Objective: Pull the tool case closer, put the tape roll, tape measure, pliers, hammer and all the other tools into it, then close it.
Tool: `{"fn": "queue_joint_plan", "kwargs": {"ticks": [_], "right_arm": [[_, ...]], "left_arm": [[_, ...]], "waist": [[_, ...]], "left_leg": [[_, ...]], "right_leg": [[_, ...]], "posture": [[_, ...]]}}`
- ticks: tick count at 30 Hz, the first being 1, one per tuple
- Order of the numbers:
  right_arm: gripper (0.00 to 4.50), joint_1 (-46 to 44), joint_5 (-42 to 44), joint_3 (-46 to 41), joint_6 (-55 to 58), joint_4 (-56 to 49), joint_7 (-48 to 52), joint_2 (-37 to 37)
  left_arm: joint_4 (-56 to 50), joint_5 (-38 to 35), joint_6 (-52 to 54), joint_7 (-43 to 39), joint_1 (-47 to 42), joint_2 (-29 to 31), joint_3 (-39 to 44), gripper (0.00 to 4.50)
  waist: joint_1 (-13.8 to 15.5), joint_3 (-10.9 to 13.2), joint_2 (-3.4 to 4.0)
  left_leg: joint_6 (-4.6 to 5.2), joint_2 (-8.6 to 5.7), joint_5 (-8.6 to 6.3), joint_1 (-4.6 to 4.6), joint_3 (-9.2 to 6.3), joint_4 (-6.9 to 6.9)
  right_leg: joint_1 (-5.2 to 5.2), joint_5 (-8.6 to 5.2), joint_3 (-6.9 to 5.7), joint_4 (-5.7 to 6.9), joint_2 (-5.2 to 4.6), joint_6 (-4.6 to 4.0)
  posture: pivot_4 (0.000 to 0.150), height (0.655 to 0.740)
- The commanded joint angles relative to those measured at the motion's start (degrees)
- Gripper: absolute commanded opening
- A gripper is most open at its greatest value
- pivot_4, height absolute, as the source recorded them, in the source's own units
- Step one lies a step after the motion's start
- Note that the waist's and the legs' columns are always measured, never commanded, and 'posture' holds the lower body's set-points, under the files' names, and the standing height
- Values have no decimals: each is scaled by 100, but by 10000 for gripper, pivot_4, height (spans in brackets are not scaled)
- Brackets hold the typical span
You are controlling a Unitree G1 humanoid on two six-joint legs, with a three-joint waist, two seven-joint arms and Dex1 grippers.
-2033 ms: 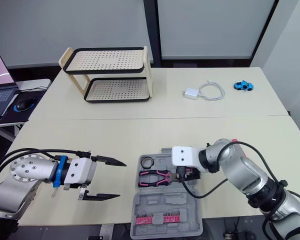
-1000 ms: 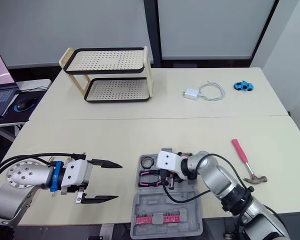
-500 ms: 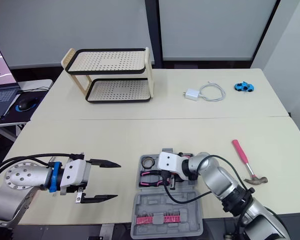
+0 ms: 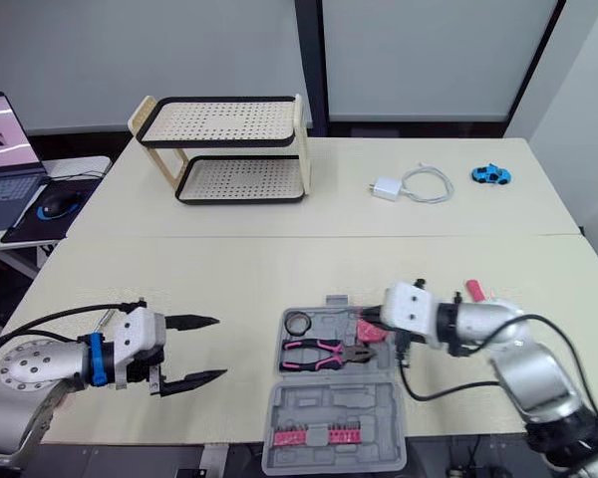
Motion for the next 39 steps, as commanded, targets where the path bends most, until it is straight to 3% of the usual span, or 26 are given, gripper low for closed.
{"fn": "queue_joint_plan", "kwargs": {"ticks": [1, 5, 8, 13, 19, 28, 39], "right_arm": [[667, 695, 422, -1168, -112, -126, 444, -632], [667, 1763, 445, -2438, -448, 168, 829, -1176], [6119, 2307, 449, -3303, -566, 513, 1073, -1341], [23362, 3000, 396, -4311, -885, 1173, 1744, -1613], [44156, 3283, 247, -4603, -1286, 1986, 2158, -1891], [44681, 3083, 63, -4407, -1614, 2650, 2263, -2224], [44681, 2864, -17, -4213, -1775, 2917, 2244, -2351]], "left_arm": [[540, -203, -156, -208, 123, 257, 690, 45000], [1546, -110, -342, -457, 203, 676, 1193, 45000], [2478, 3, -605, -688, 190, 1060, 1474, 45000], [4140, 239, -1052, -934, 5, 1663, 1614, 45000], [5430, 422, -1136, -991, -491, 2024, 1519, 45000], [6264, 579, -1384, -1082, -497, 2280, 1569, 45000], [6092, 494, -1433, -1069, -184, 2231, 1647, 45000]], "waist": [[11, 0, 0], [1, 1, -2], [4, 2, -3], [2, 2, -4], [-11, 3, -6], [-64, 3, -5], [-78, 3, -6]], "left_leg": [[0, 0, 0, 0, 1, 0], [2, -4, -1, 3, 10, -5], [2, -2, -1, 18, 27, -7], [7, -8, -5, 45, 62, -20], [8, -4, -5, 52, 77, -22], [9, 1, -6, 57, 95, -22], [10, 2, -7, 57, 98, -22]], "right_leg": [[1, 0, 0, 0, 0, 0], [5, 0, -1, -5, 1, -1], [16, -1, -1, -4, 4, -2], [31, -4, 4, -11, 3, -4], [32, -4, 5, -11, 3, -4], [25, -4, 10, -4, 2, -3], [24, -4, 11, -1, 1, -3]], "posture": [[1500, 7400], [1500, 7400], [1500, 7400], [1500, 7400], [1500, 7400], [1500, 7400], [1500, 7400]]}}
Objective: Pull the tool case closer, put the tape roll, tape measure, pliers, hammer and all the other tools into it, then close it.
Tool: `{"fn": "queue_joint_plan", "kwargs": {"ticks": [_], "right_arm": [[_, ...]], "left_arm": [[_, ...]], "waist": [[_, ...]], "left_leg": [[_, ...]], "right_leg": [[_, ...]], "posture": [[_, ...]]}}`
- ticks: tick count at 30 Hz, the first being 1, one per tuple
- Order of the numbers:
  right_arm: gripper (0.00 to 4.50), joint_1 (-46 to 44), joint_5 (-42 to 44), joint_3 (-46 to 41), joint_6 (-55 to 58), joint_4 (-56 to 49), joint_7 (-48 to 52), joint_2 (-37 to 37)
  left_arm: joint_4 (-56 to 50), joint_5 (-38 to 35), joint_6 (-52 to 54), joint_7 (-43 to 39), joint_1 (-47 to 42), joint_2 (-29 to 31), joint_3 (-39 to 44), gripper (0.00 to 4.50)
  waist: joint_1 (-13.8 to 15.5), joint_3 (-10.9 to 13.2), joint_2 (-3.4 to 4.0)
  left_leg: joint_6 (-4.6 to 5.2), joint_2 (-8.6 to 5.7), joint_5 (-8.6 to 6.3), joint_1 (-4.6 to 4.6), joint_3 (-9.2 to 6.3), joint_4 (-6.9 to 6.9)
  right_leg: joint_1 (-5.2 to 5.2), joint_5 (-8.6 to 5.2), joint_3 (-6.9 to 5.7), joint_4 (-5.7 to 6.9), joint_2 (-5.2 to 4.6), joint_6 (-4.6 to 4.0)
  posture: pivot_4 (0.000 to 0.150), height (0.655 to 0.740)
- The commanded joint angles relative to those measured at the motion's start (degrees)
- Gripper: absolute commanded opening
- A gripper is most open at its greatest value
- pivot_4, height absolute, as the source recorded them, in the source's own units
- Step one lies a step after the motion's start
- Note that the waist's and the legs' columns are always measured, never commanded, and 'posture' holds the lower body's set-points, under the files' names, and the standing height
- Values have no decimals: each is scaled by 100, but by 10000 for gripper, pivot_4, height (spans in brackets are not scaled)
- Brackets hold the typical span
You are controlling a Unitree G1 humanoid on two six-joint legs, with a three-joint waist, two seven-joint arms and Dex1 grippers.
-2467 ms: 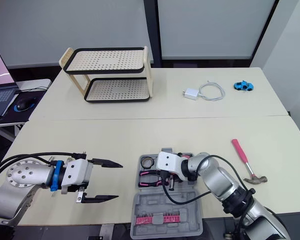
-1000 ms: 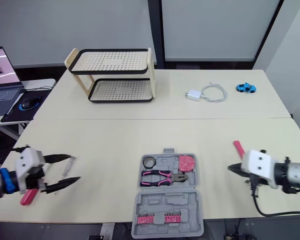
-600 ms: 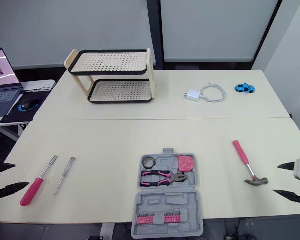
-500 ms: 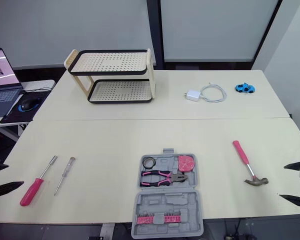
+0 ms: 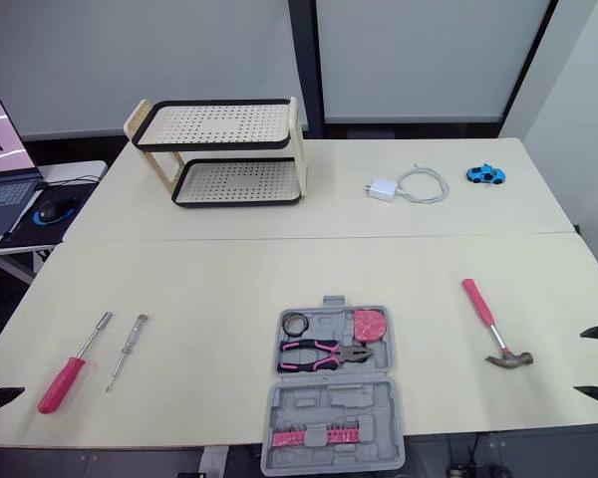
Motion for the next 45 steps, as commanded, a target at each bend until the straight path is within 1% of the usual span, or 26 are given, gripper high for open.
{"fn": "queue_joint_plan", "kwargs": {"ticks": [1, 4, 7, 9, 13, 15, 18, 19, 22, 23, 25, 27, 32, 34, 39, 45], "right_arm": [[44681, -85, -25, -56, -126, 60, -15, -114], [44681, -117, -62, -72, -216, 62, -59, -80], [44681, -100, -87, -103, -306, -24, -165, 1], [44681, -43, -35, -117, -192, -268, -230, 84], [44681, 58, 106, -70, 370, -1086, -422, 315], [44681, 141, 198, -76, 689, -1549, -501, 467], [44681, 268, 391, -28, 1016, -2223, -641, 734], [42974, 299, 479, 22, 1114, -2461, -698, 840], [36447, 359, 611, 245, 1381, -2958, -853, 1055], [32645, 387, 618, 311, 1440, -3073, -880, 1086], [25371, 335, 536, 736, 1454, -3262, -1089, 1195], [18171, 117, 354, 1366, 1484, -3361, -1412, 1316], [687, -386, -214, 2612, 1429, -3214, -1931, 1501], [0, -570, -416, 3016, 1343, -3081, -2041, 1536], [0, -979, -830, 3782, 1099, -2628, -2199, 1592], [0, -1239, -1026, 4191, 909, -2256, -2306, 1673]], "left_arm": [[-188, -66, -48, -10, 79, 165, 177, 45000], [-418, -103, 32, -34, 160, 118, 179, 45000], [-1082, -224, 239, -160, 476, -18, 213, 45000], [-1840, -353, 400, -133, 831, -221, 319, 45000], [-3408, -314, 720, 339, 1466, -730, 326, 45000], [-4097, -298, 984, 612, 1627, -976, 274, 45000], [-5008, -378, 1315, 802, 1783, -1281, 120, 45000], [-5302, -405, 1361, 847, 1800, -1391, 41, 45000], [-5921, -391, 1397, 861, 1817, -1594, -229, 39322], [-6050, -399, 1435, 805, 1832, -1612, -309, 36084], [-6296, -355, 1454, 749, 1690, -1716, -742, 29464], [-6393, -254, 1521, 774, 1441, -1842, -1219, 23159], [-6351, 119, 1405, 1017, 869, -2230, -2073, 7500], [-6320, 230, 1301, 1104, 728, -2396, -2331, 887], [-6158, 462, 1068, 1178, 473, -2643, -2811, 351], [-5534, 772, 564, 1231, 160, -2848, -3239, 351]], "waist": [[0, 0, 0], [1, 0, 0], [-5, 0, 0], [-6, -1, 1], [1, -1, 0], [18, -1, -3], [77, -2, -3], [83, -2, -3], [95, -5, -8], [97, -5, -8], [98, -9, -8], [98, -10, -8], [97, -10, -8], [98, -11, -10], [97, -11, -10], [98, -11, -10]], "left_leg": [[0, 0, 0, 0, 1, 0], [0, 0, 0, 0, 1, 0], [0, 3, 0, 0, 3, 0], [0, 5, 0, 0, 5, 0], [1, 36, -1, 0, 14, 1], [1, 40, -1, -1, 14, 3], [1, 41, -2, -1, 13, 3], [1, 40, -2, -1, 14, 4], [1, 39, -2, -1, 15, 6], [1, 40, -2, -1, 15, 6], [1, 39, -2, 1, 15, 5], [1, 39, -2, 2, 15, 5], [1, 36, -2, 3, 14, 7], [1, 34, -2, 3, 13, 8], [0, 23, -1, 2, 9, 9], [1, 3, -1, 2, 5, 11]], "right_leg": [[0, 0, 0, 0, 0, 0], [0, 0, 1, 0, -1, 0], [-1, 0, 4, 1, -1, 0], [-1, 0, 6, 0, -1, 0], [-1, 0, 17, 0, -4, 0], [0, 0, 17, 0, -2, 0], [3, 0, 16, -3, -1, 0], [3, 0, 17, -4, -1, 0], [6, 1, 20, -8, -2, 0], [7, 1, 19, -8, -2, 0], [8, 1, 20, -8, -2, 0], [10, 1, 19, -10, -1, 0], [8, 1, 18, -8, 0, 0], [9, 1, 18, -8, 0, 0], [8, 1, 17, -7, -1, 0], [9, 1, 15, -7, -3, 0]], "posture": [[1500, 7400], [1500, 7400], [1500, 7400], [1500, 7400], [1500, 7400], [1500, 7400], [1500, 7400], [1500, 7400], [1500, 7400], [1500, 7400], [1500, 7400], [1500, 7400], [1500, 7400], [1500, 7400], [1500, 7400], [1500, 7400]]}}
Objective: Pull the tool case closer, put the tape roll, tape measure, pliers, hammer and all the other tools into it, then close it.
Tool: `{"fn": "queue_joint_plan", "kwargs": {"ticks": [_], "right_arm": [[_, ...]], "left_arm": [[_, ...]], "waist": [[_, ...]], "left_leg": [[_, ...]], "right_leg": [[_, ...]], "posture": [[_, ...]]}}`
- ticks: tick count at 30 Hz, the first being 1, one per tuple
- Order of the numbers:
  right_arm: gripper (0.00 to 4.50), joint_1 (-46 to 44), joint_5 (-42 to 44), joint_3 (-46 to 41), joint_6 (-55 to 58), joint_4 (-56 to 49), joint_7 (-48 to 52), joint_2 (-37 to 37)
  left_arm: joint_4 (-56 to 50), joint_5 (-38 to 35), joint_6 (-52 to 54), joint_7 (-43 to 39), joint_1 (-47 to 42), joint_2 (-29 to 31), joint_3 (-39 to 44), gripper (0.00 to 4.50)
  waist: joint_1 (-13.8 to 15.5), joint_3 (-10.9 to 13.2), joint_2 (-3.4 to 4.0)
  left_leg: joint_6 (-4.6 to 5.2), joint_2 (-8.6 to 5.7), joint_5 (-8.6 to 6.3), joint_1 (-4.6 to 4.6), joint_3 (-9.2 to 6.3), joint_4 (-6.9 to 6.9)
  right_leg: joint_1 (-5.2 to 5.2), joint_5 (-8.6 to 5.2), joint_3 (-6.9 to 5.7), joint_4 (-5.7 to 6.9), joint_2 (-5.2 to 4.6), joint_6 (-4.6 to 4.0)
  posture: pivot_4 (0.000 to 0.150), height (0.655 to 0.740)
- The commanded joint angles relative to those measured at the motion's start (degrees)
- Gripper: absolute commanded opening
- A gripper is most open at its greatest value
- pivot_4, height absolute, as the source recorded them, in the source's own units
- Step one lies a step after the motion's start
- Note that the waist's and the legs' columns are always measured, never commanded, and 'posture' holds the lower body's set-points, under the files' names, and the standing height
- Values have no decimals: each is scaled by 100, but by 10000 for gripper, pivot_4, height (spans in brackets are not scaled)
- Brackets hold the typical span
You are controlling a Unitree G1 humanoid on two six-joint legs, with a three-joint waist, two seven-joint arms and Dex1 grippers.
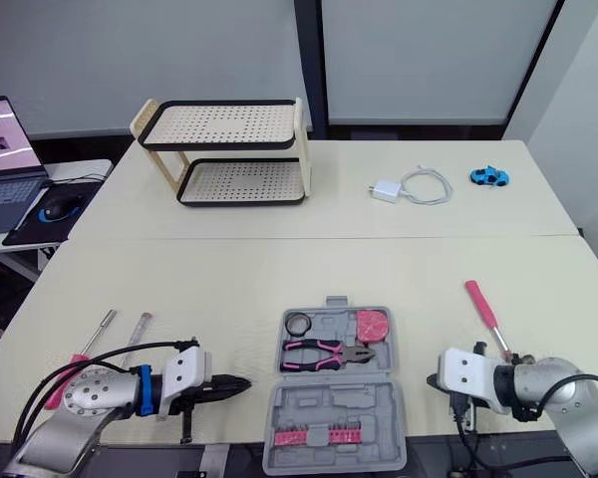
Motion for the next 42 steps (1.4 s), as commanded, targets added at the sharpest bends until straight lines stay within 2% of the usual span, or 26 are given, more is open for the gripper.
{"fn": "queue_joint_plan", "kwargs": {"ticks": [1, 7, 20, 27, 36, 42], "right_arm": [[0, -133, -49, 111, -114, 15, -53, 10], [0, -327, -150, 419, -86, 113, -134, 124], [0, -1008, -381, 1074, -86, 562, -250, 618], [0, -1277, -423, 1288, -59, 702, -227, 827], [0, -1222, -353, 1243, 74, 543, -202, 796], [0, -1201, -317, 1205, 232, 450, -190, 772]], "left_arm": [[300, 164, -339, 83, -152, -166, -198, 351], [805, 329, -678, 156, -460, -454, -520, 351], [1199, 506, -931, 229, -811, -727, -761, 351], [988, 468, -776, 196, -819, -726, -840, 351], [199, 393, 71, 126, -909, -828, -1146, 351], [206, 485, 223, 175, -1087, -919, -1280, 351]], "waist": [[0, 0, 0], [0, 0, -1], [4, -4, 1], [1, -5, 3], [1, -5, 3], [5, -5, 3]], "left_leg": [[0, 0, 0, -1, 0, 0], [0, -1, 0, -1, -5, 1], [-1, -3, 0, -1, -12, 4], [-1, -4, 1, -1, -45, 4], [-1, -5, 1, -2, -49, 4], [-1, -7, 1, -2, -51, 5]], "right_leg": [[-1, 0, 0, 0, 0, 0], [0, 0, -4, 1, 0, 0], [1, 0, -4, 4, -4, 0], [1, 0, -8, 4, -4, 0], [1, 0, -9, 6, -4, 0], [3, 0, -11, 5, -4, 0]], "posture": [[1500, 7400], [1500, 7400], [1500, 7400], [1500, 7400], [1500, 7400], [1500, 7400]]}}
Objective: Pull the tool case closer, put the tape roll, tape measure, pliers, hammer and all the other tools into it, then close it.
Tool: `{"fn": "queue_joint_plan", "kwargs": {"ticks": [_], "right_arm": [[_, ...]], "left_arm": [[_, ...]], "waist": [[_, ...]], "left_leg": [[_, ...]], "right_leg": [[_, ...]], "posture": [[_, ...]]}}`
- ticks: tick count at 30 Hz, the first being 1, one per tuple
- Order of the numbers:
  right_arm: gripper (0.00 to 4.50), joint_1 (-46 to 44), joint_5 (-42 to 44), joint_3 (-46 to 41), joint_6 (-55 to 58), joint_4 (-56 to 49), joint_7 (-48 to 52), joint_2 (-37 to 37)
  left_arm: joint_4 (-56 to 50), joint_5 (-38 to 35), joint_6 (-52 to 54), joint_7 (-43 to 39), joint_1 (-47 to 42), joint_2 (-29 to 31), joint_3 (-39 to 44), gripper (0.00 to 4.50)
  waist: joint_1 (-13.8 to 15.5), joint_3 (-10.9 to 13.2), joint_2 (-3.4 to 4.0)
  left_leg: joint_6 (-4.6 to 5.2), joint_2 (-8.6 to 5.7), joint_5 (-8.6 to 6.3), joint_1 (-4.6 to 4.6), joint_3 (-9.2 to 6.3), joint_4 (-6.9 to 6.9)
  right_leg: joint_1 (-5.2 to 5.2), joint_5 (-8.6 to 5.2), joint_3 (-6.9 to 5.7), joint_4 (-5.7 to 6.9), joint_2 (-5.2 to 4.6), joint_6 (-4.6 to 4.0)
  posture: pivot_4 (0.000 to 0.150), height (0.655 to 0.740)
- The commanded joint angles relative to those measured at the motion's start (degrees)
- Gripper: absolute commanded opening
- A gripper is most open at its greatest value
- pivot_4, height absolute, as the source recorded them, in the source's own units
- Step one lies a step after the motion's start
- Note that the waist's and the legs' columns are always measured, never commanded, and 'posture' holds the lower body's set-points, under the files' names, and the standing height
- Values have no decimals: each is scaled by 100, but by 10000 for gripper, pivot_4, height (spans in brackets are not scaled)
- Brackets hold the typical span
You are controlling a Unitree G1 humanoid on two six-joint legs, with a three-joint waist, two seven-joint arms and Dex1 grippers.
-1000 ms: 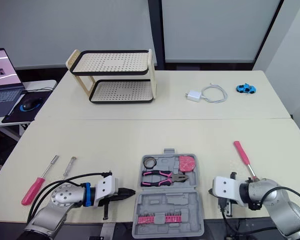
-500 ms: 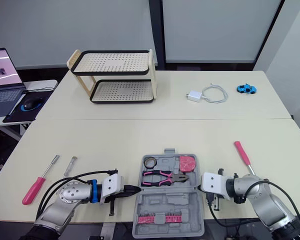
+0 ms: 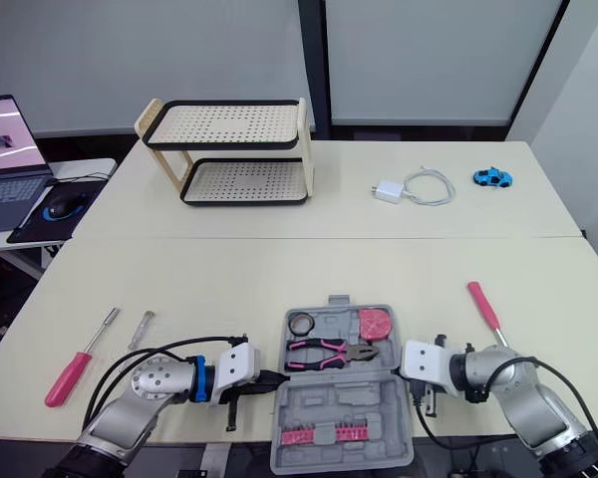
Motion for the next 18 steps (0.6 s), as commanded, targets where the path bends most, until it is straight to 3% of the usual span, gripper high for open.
{"fn": "queue_joint_plan", "kwargs": {"ticks": [1, 18], "right_arm": [[0, 8, 127, -5, 49, -295, 33, 26], [0, -182, 26, 86, 232, -195, 1, 199]], "left_arm": [[-159, 32, -33, 5, -212, -196, -219, 351], [338, 314, -61, 109, -907, -475, -279, 351]], "waist": [[6, 0, 0], [10, -1, -1]], "left_leg": [[0, 0, 0, 0, 0, 0], [-1, -4, 1, 0, -4, 3]], "right_leg": [[0, 0, 0, 0, 0, 0], [3, 0, -5, -1, -1, 0]], "posture": [[1500, 7400], [1500, 7400]]}}
